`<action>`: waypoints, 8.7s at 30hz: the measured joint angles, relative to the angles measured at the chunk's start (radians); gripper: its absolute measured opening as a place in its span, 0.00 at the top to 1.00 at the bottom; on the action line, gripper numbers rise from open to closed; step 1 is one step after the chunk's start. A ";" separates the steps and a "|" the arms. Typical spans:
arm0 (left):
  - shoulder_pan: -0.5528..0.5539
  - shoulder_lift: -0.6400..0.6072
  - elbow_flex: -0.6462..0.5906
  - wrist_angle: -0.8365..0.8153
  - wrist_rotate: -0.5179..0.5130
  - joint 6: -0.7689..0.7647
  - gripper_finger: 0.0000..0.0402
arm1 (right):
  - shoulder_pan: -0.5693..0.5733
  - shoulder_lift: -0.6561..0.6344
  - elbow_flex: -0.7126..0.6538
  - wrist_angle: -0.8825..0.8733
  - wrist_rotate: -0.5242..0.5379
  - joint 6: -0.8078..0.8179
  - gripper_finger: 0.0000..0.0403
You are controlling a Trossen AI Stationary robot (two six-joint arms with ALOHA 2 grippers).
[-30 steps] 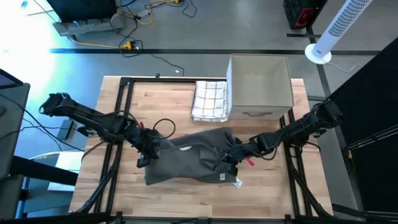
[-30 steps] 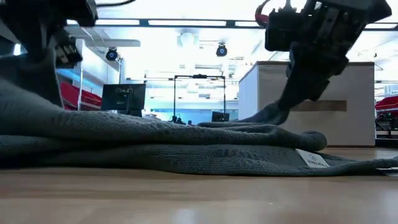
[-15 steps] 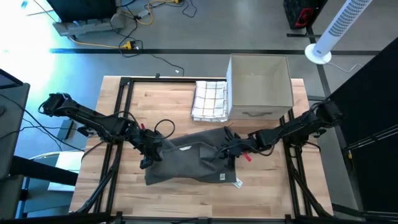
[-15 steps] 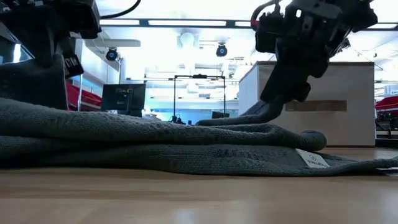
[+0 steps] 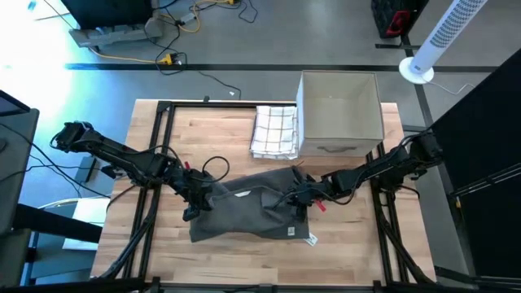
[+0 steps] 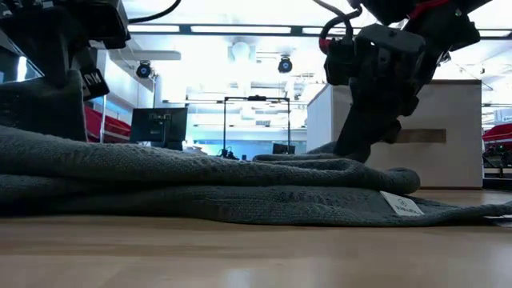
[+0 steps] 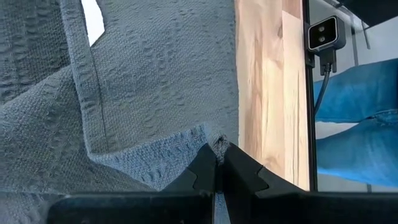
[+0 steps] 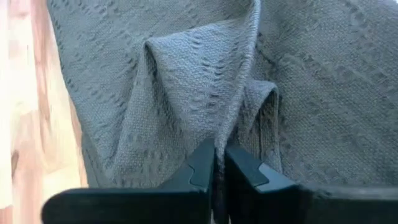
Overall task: Fold towel
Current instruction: Fold the gray towel
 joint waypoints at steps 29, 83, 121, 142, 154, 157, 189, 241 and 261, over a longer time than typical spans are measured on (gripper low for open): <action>-0.012 -0.300 0.569 0.059 -0.405 0.361 0.99 | 0.151 -0.345 0.707 -0.418 0.202 -0.394 1.00; -0.457 0.466 1.535 0.226 -0.347 0.821 0.99 | 0.823 -0.035 1.368 -0.043 0.582 -1.680 1.00; -0.567 0.447 1.535 0.307 -0.132 0.999 0.99 | 0.923 -0.030 1.367 0.071 0.436 -1.790 1.00; -0.609 0.447 1.547 0.275 -0.378 1.034 0.99 | 0.921 -0.032 1.366 0.175 0.585 -1.889 1.00; -0.569 0.385 1.548 -0.131 -0.994 1.031 0.99 | 0.738 -0.025 1.364 -0.293 1.290 -1.346 1.00; -0.526 0.371 1.547 -0.236 -1.050 1.001 0.99 | 0.711 -0.028 1.363 -0.569 1.319 -1.062 1.00; 0.063 0.197 1.076 -0.879 -0.643 0.470 0.99 | 0.465 -0.220 0.889 -1.491 0.956 0.363 1.00; -0.080 0.027 0.249 -0.221 0.028 -0.007 0.99 | 0.472 -0.321 0.071 -0.445 0.177 0.263 1.00; -0.253 0.212 0.041 0.218 0.190 -0.235 0.99 | 0.458 -0.084 0.055 -0.175 -0.230 0.134 1.00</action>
